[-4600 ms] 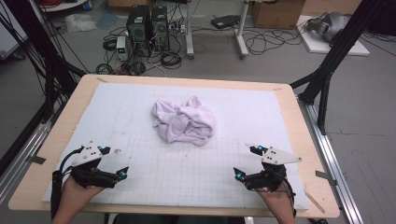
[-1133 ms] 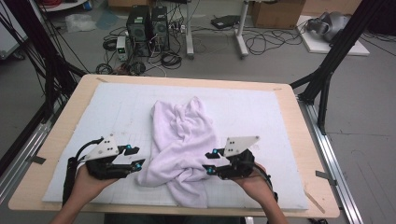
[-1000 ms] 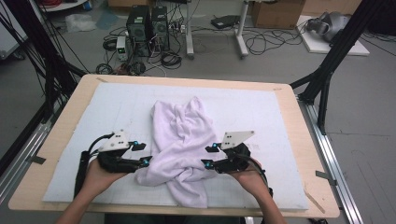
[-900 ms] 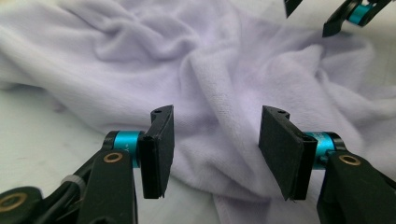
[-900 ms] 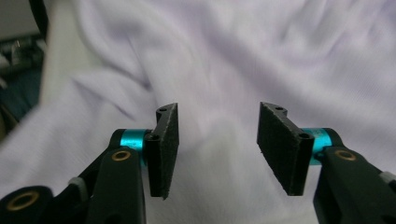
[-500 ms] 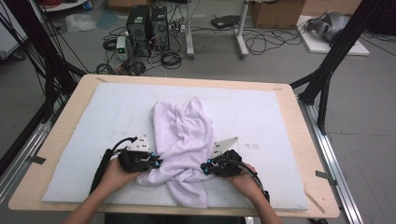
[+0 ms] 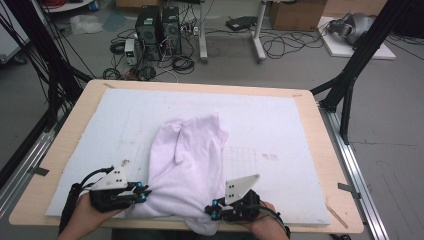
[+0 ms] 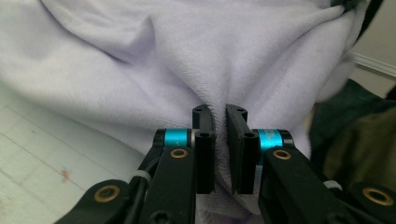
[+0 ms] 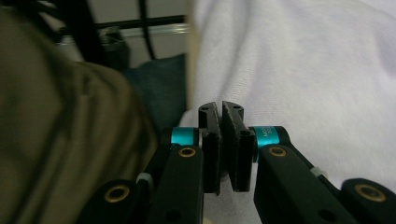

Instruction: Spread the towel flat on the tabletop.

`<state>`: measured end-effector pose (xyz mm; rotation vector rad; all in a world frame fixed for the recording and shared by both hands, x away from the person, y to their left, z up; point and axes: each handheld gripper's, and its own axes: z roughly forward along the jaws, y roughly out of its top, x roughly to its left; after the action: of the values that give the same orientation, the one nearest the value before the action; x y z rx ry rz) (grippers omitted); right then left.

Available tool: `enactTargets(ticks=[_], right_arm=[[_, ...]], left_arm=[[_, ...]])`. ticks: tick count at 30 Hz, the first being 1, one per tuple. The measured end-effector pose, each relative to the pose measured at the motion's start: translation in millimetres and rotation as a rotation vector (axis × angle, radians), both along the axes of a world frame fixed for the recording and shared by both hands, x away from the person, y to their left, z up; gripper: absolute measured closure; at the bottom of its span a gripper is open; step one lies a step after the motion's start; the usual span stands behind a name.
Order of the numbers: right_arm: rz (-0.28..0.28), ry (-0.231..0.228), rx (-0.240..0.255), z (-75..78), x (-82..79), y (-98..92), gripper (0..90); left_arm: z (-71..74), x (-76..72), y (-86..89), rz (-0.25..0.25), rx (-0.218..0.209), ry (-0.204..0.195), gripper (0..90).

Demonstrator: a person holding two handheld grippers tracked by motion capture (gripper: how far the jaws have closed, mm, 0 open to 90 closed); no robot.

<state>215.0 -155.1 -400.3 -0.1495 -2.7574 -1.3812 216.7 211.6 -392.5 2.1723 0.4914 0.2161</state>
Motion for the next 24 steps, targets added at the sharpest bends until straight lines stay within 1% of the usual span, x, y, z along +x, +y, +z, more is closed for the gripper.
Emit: enactTargets(ticks=[1, 2, 3, 4, 5, 6, 7, 8, 9, 10, 11, 12, 13, 14, 15, 16, 17, 18, 19, 20, 21, 22, 23, 24], right_arm=[[0.000, 0.000, 0.000, 0.0, 0.0, 0.0, 83.8], [-0.005, -0.010, 0.008, 4.8, -2.3, -0.6, 74.9], [-0.019, -0.023, 0.007, 7.9, 0.8, -2.6, 72.9], [-0.019, -0.023, 0.007, 7.9, 0.8, -2.6, 72.9], [-0.074, -0.075, -0.011, 13.3, 13.1, -7.1, 66.9], [-0.097, -0.089, -0.016, 14.6, 21.8, -9.1, 65.6], [-0.117, -0.098, -0.019, 14.9, 28.8, -10.7, 64.2], [-0.142, -0.105, -0.022, 14.6, 39.1, -12.7, 63.3], [-0.168, -0.104, -0.024, 12.6, 52.5, -14.2, 62.4], [-0.185, -0.101, -0.026, 10.5, 60.6, -14.9, 61.7], [-0.207, -0.092, -0.031, 6.3, 73.5, -15.5, 60.7], [-0.224, -0.093, -0.041, 3.4, 79.9, -15.2, 59.8], [-0.237, -0.096, -0.060, -1.2, 89.1, -14.9, 59.6], [-0.248, -0.071, -0.072, -7.4, 98.8, -14.8, 58.6], [-0.265, -0.049, -0.081, -12.0, 104.5, -14.3, 58.2], [-0.269, -0.038, -0.087, -16.5, 109.4, -13.8, 58.0], [-0.272, -0.023, -0.092, -19.3, 111.7, -12.7, 57.4], [-0.269, -0.014, -0.097, -22.7, 113.8, -10.6, 56.8], [-0.261, -0.014, -0.112, -26.0, 115.1, -7.8, 56.3], [-0.248, -0.010, -0.124, -29.7, 114.9, -4.3, 56.4], [-0.241, -0.003, -0.128, -33.0, 114.0, -1.4, 56.4], [-0.235, 0.001, -0.157, -36.2, 113.6, 1.6, 57.7], [-0.229, -0.003, -0.180, -38.7, 112.9, 3.6, 59.6], [-0.229, -0.003, -0.180, -38.7, 112.9, 3.6, 59.6]], left_arm=[[0.0, 0.0, 0.0, 0.000, 0.000, 0.000, 73.7], [0.7, 1.4, 2.7, 0.021, -0.009, -0.020, 66.2], [0.7, 1.4, 2.7, 0.021, -0.009, -0.020, 60.5], [0.7, 5.4, 4.1, 0.032, -0.016, -0.020, 60.5], [0.3, 17.5, 5.6, 0.045, -0.031, -0.028, 56.0], [-0.7, 22.4, 5.3, 0.057, -0.035, -0.031, 54.6], [-2.2, 30.0, 4.3, 0.069, -0.039, -0.031, 54.1], [-5.0, 39.9, 2.6, 0.085, -0.041, -0.029, 54.1], [-7.2, 45.9, 1.4, 0.093, -0.039, -0.027, 54.2], [-11.4, 55.2, -1.7, 0.110, -0.033, -0.023, 54.4], [-14.2, 60.8, -3.7, 0.116, -0.021, -0.024, 54.4], [-18.3, 68.2, -5.7, 0.125, -0.002, -0.020, 54.3], [-23.2, 76.3, -7.2, 0.138, -0.001, 0.002, 54.2], [-23.2, 76.3, -7.2, 0.138, -0.001, 0.002, 53.7], [-29.6, 85.6, -8.0, 0.141, -0.007, 0.024, 52.7], [-31.7, 88.5, -7.9, 0.135, -0.015, 0.043, 51.5], [-34.2, 90.8, -8.7, 0.129, -0.027, 0.072, 50.3], [-36.7, 92.1, -9.6, 0.114, -0.027, 0.098, 50.1], [-36.7, 92.1, -9.6, 0.114, -0.027, 0.098, 50.3], [-39.2, 91.0, -11.5, 0.101, -0.030, 0.117, 54.7], [-40.4, 89.2, -12.5, 0.076, -0.032, 0.123, 63.4], [-41.8, 85.1, -14.7, 0.052, -0.020, 0.121, 68.9], [-41.8, 85.1, -14.7, 0.052, -0.020, 0.121, 72.7], [-42.2, 82.2, -16.5, 0.048, -0.014, 0.121, 72.7]])
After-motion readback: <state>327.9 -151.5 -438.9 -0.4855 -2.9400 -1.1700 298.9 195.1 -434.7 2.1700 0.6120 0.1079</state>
